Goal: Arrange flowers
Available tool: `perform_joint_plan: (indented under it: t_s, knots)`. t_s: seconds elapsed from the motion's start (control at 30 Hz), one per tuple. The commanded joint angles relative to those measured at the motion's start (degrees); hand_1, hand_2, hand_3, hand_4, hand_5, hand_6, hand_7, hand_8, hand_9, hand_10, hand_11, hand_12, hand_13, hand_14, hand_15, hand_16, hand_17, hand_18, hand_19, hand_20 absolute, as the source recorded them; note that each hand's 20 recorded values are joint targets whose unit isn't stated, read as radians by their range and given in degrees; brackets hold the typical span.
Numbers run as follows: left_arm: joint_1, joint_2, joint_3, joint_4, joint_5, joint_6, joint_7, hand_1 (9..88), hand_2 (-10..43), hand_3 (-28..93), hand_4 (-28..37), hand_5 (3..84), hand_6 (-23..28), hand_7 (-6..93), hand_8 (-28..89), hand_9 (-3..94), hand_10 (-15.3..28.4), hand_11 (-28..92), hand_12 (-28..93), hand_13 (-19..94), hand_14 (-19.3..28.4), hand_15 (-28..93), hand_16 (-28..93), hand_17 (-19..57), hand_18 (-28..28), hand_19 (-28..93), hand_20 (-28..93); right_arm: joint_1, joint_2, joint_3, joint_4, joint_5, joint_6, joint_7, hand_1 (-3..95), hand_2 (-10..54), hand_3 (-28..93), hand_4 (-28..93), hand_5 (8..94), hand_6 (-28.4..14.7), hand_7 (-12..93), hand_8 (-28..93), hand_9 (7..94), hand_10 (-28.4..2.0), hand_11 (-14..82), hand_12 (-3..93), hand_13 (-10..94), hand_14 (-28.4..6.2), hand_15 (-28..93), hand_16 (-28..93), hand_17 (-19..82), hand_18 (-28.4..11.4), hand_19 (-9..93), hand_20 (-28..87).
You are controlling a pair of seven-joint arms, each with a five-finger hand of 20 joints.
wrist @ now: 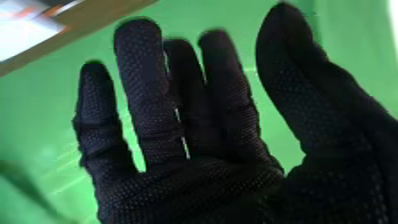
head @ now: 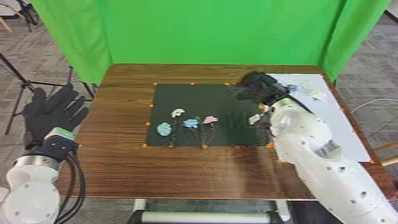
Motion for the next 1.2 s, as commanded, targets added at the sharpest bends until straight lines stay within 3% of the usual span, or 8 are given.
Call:
perform_joint_plan:
  t_s: [0.03,0.13,0.2,0.3,0.67,0.97,1.07,1.2]
  knots:
    - [0.4,-0.31,0.43,-0.06,0.83,-0.81,-0.76,24.3,13.0,69,-28.3,37.0,8.1,14.6,-11,25.3,13.9,19,8,13,14.0,34,-10,-7.7,12.3,28,8,0.8,15.2,7.2,9.0,0.1,-3.3,-2.5,39.2,-9.5,81,-28,47.5,2.5,29,-19,46.2,-7.6,12.3,10.3,37,-10.6,40,15,16,-19.2,62,35]
    - [1.5,-0.56,0.36,-0.21,-1.23,-0.64,-0.45,24.3,13.0,69,-28.3,36.9,8.1,14.5,-11,25.5,13.9,19,8,14,14.3,34,-10,-7.7,12.3,28,8,2.1,16.0,8.4,11.8,-1.9,-4.9,-2.2,37.0,-9.5,82,-28,42.8,1.5,29,-19,41.8,-9.6,11.0,10.4,31,-10.7,34,12,14,-19.0,57,32]
    - [1.5,-0.82,0.47,-0.07,-0.13,-0.53,-0.57,24.3,13.0,69,-28.3,37.0,8.1,14.4,-11,25.5,13.9,19,8,14,14.5,34,-10,-7.7,12.3,28,8,2.3,16.5,8.8,12.5,-0.7,-4.9,-1.1,35.8,-9.5,83,-28,39.7,1.0,29,-19,39.1,-11.5,11.3,10.9,27,-10.9,32,10,13,-18.5,53,30]
    - [2.1,-0.81,0.23,-0.20,-0.63,-0.57,-0.15,24.3,13.1,69,-28.3,36.9,8.0,14.5,-11,25.5,13.9,19,8,14,14.6,35,-10,-7.7,12.3,28,8,2.9,16.9,7.8,13.8,-1.0,-1.0,-0.6,33.6,-9.5,82,-28,33.6,-1.6,27,-17,33.2,-13.5,10.5,11.0,20,-11.5,27,5,12,-16.8,45,24]
    - [0.1,0.35,2.19,0.54,0.83,-1.07,-1.69,24.2,13.0,69,-28.3,37.0,8.0,14.6,-11,25.7,13.8,19,8,14,14.7,35,-10,-7.6,12.2,28,8,16.6,17.9,-4.5,24.1,1.3,-7.3,0.4,34.3,-9.5,82,-28,32.7,-1.2,26,-18,31.7,-9.6,11.3,9.2,18,-10.8,26,1,11,-16.5,42,22]
    - [-3.4,1.38,3.84,1.34,0.55,-1.15,-2.43,24.3,13.1,69,-28.3,36.9,7.9,14.4,-11,26.0,13.7,18,8,15,14.3,34,-10,-7.7,12.5,29,8,16.2,17.6,-7.0,27.3,3.4,-7.7,2.8,35.1,-9.5,75,-28,32.2,-5.2,23,-16,31.6,-13.3,13.0,8.7,25,-11.8,32,1,14,-16.2,42,21]
    - [-5.3,2.53,4.68,2.40,0.62,-1.40,-2.92,24.3,13.1,69,-28.3,36.9,7.8,14.4,-11,26.1,13.6,18,8,15,14.3,34,-10,-7.6,12.5,28,8,16.7,17.0,-7.4,28.5,3.4,-15.6,1.1,39.5,-9.5,74,-28,41.6,-0.6,27,-19,42.5,-9.0,14.7,9.3,39,-9.1,32,5,17,-16.8,47,23]
    - [-8.4,4.10,5.97,3.70,0.88,-2.10,-3.88,24.3,13.0,69,-28.3,36.9,7.8,14.5,-10,26.5,13.5,18,8,15,14.2,34,-10,-7.6,12.5,28,8,16.3,16.9,-9.8,29.2,2.9,-12.6,1.7,42.9,-9.5,71,-28,42.7,0.4,28,-19,44.2,-7.9,14.7,9.1,44,-7.9,32,7,19,-16.6,49,24]
